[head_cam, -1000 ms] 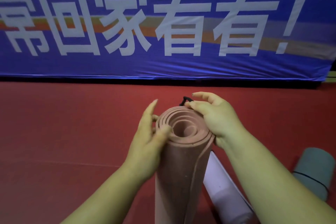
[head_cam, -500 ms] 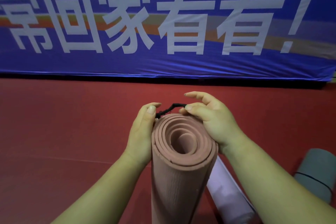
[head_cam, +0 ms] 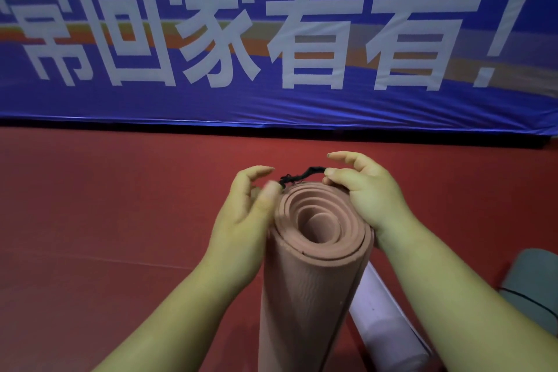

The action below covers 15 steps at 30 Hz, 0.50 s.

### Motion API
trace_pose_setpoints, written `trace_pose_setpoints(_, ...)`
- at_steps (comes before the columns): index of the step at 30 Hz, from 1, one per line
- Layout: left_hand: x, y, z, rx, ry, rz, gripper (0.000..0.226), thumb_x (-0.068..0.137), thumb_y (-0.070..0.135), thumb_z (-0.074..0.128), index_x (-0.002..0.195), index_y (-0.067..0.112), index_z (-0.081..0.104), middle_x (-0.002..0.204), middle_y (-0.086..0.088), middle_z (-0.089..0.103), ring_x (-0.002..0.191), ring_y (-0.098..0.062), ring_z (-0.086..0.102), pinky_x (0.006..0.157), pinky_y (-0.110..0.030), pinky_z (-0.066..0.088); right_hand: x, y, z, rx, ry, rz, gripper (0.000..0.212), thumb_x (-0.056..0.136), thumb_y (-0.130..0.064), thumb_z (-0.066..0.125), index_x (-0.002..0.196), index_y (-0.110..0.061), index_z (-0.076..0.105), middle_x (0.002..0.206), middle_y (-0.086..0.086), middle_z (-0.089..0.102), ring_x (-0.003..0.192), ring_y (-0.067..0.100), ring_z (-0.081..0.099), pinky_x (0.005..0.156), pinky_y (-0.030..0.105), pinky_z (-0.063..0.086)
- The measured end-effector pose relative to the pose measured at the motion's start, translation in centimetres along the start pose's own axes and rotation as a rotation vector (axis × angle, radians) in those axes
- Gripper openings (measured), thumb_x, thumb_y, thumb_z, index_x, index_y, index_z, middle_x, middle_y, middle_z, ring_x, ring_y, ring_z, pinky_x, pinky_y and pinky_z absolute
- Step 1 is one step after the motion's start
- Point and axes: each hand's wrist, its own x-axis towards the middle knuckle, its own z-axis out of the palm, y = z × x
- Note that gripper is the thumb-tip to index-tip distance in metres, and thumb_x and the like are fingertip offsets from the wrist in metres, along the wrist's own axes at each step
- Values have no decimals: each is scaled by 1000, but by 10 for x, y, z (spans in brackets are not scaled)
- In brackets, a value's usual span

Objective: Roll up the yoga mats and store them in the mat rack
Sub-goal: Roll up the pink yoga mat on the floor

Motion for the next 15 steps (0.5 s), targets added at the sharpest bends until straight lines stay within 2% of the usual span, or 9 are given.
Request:
trace_pose_setpoints(1,-3,2,-2,-8,-120,7,64,73,60,60,130,33,47,83,27,61,75,7,58,74,-13,45,2,1,-2,-4,22,-4,20,93,2,63,103,-15,67,67,1,70,60,10,64,59,21,53)
trace_pose_setpoints(3,-9,3,-5,66,-317,6,101,59,57,78,145,39,28,113,34,59,101,11,61,85,-9,46,5,2,-6,0,66,-15,20,93,2,63,104,-14,68,68,1,70,60,10,64,60,21,53)
trace_pose_setpoints(4,-10,2,-7,149,-362,7,118,52,59,87,149,46,21,131,31,50,118,10,55,94,-12,45,7,4,-7,1,83,-21,20,93,2,63,104,-14,68,68,1,70,60,9,64,60,21,53)
trace_pose_setpoints(6,-11,0,-9,325,-333,33,135,41,66,93,150,56,15,141,34,29,132,13,38,101,-13,37,8,6,-5,-10,107,-40,19,93,1,63,100,-16,69,70,1,67,61,9,61,61,21,51)
trace_pose_setpoints(8,-10,-1,-9,377,-231,70,131,37,69,93,145,61,20,134,43,26,128,17,36,96,-7,36,9,8,-3,-6,159,-71,20,93,0,63,95,-19,69,70,0,63,59,8,57,59,23,49)
trace_pose_setpoints(10,-8,-3,-8,382,-118,106,120,40,63,94,139,62,26,126,41,38,117,21,43,87,-1,37,9,10,-1,43,221,-93,21,93,1,62,93,-19,68,68,0,59,53,7,53,56,24,46)
trace_pose_setpoints(11,-7,-5,-8,375,-73,115,115,43,57,94,137,59,29,112,37,46,106,20,49,82,0,38,10,12,0,79,237,-95,22,94,1,60,93,-19,67,67,-1,57,50,7,51,53,23,45)
trace_pose_setpoints(13,-4,-9,-8,381,-7,123,107,51,47,96,138,54,34,78,25,48,75,5,53,67,-8,40,11,14,-1,143,252,-96,24,95,2,57,92,-19,66,62,-3,52,47,6,48,51,22,43)
trace_pose_setpoints(15,1,-14,-7,405,41,131,100,60,36,95,139,52,35,66,19,45,60,-4,45,56,-15,37,14,16,0,196,263,-106,25,96,4,56,92,-20,65,62,-4,50,49,5,48,55,23,42)
